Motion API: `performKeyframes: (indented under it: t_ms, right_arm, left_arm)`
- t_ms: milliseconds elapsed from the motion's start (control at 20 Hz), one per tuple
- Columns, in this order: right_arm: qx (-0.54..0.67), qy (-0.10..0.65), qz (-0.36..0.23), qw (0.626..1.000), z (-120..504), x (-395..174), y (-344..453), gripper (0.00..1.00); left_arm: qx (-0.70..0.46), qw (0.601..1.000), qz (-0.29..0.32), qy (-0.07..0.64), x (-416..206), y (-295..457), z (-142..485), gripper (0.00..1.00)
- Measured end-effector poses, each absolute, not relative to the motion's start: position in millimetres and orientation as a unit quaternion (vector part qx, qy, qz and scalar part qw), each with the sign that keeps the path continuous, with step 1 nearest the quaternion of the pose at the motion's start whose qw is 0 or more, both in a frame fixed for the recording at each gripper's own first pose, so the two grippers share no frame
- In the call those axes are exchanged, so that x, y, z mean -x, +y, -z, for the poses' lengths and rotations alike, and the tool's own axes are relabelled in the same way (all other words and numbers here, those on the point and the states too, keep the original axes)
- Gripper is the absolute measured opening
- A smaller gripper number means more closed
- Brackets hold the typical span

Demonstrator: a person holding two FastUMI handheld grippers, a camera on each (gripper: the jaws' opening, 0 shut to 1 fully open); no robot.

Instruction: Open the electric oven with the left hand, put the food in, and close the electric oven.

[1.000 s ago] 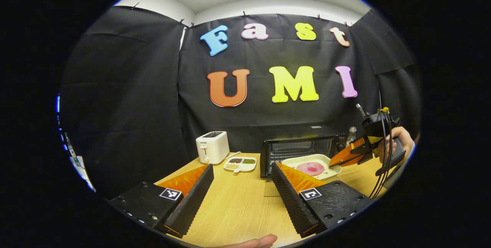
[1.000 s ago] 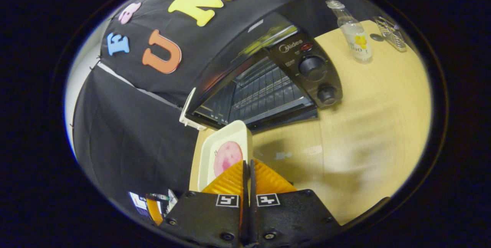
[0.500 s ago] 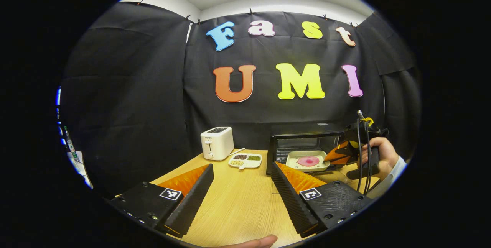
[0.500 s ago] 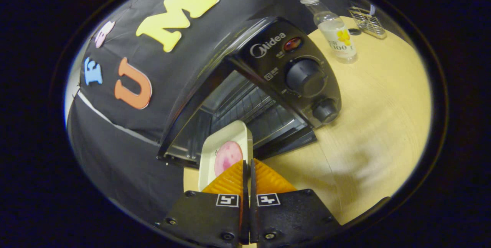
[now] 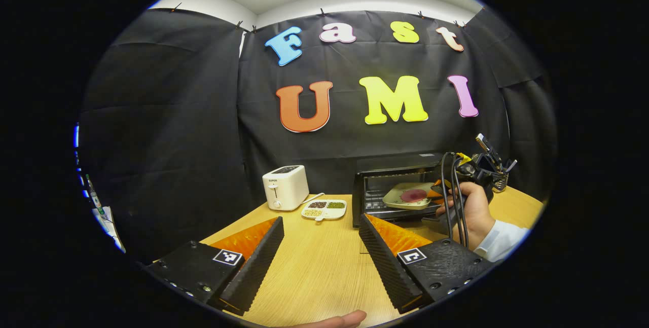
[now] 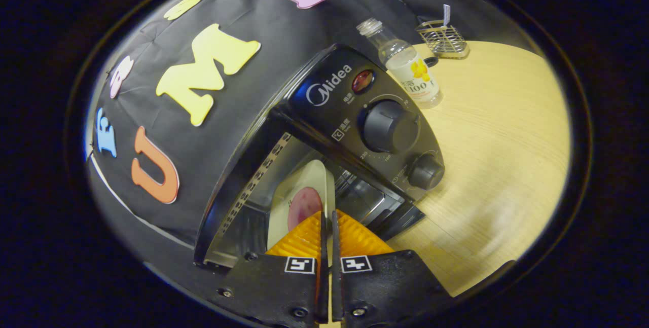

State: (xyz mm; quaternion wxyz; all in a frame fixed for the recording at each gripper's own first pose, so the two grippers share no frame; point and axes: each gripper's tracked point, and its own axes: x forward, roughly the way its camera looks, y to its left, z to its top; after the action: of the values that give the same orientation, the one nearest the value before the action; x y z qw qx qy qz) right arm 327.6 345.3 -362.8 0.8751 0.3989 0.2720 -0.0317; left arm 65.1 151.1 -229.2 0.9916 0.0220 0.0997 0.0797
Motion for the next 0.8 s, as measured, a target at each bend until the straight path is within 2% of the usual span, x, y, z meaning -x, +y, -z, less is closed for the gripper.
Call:
performKeyframes:
  t_ms: [50, 100, 200, 250, 300, 350, 400, 500, 550, 650, 800]
  right_arm:
    - [-0.404, 0.268, 0.033, 0.874, 364, -334, 352, 0.06]
    - [-0.413, 0.263, 0.034, 0.871, 364, -338, 358, 0.02]
    - [-0.43, 0.256, 0.04, 0.865, 366, -345, 365, 0.02]
    - [-0.429, 0.252, 0.042, 0.867, 368, -347, 370, 0.07]
    - [-0.421, 0.252, 0.041, 0.871, 370, -348, 376, 0.02]
    - [-0.413, 0.249, 0.037, 0.875, 371, -349, 380, 0.02]
    - [-0.409, 0.243, 0.034, 0.879, 369, -347, 381, 0.09]
    - [-0.403, 0.224, 0.028, 0.887, 363, -342, 380, 0.09]
    - [-0.393, 0.223, 0.027, 0.892, 362, -335, 379, 0.19]
    - [-0.382, 0.224, 0.022, 0.896, 367, -325, 379, 0.29]
    - [-0.355, 0.233, 0.012, 0.905, 371, -301, 378, 0.39]
  left_arm:
    - [-0.021, 0.992, -0.082, 0.098, -65, 154, 228, 0.95]
    - [-0.019, 0.992, -0.084, 0.096, -65, 153, 225, 0.95]
    - [-0.015, 0.992, -0.082, 0.093, -64, 152, 224, 0.95]
    - [-0.015, 0.992, -0.082, 0.093, -64, 152, 224, 0.95]
    - [-0.016, 0.992, -0.082, 0.093, -63, 152, 225, 0.95]
    - [-0.018, 0.992, -0.082, 0.094, -63, 153, 225, 0.95]
    - [-0.019, 0.992, -0.083, 0.095, -61, 153, 226, 0.95]
    - [-0.018, 0.991, -0.086, 0.097, -61, 155, 229, 0.95]
    - [-0.015, 0.991, -0.088, 0.099, -61, 156, 230, 0.95]
    - [-0.013, 0.99, -0.095, 0.102, -61, 159, 230, 0.95]
    - [-0.014, 0.989, -0.109, 0.097, -59, 164, 225, 0.95]
